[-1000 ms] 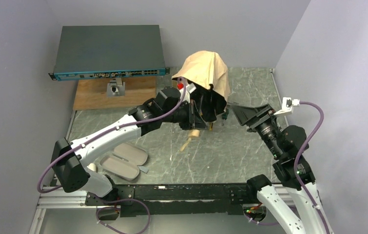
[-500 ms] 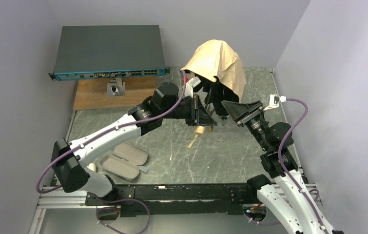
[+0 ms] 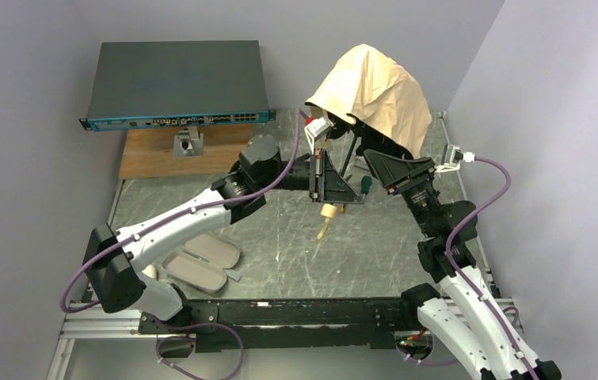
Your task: Open the umbrella
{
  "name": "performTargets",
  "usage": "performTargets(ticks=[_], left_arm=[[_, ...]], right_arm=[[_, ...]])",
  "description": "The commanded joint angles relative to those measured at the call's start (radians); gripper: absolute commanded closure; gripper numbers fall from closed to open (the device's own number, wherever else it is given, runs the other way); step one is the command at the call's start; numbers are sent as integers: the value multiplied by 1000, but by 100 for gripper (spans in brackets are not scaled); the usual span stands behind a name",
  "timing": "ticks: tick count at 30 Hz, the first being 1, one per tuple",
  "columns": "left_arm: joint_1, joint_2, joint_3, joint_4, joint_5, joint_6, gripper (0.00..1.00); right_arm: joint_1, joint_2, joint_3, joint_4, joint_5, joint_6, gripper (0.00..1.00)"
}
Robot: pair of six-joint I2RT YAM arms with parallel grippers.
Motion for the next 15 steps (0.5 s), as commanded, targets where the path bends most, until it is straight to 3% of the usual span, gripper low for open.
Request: performTargets(ticks=[1,15], left_arm=[[-14,-34,4,265,65,-5,100],[-60,1,17,300,100,13,100]], right_arm=[[0,8,-18,186,-9,20,45],[1,88,-2,403,-90,47,48]])
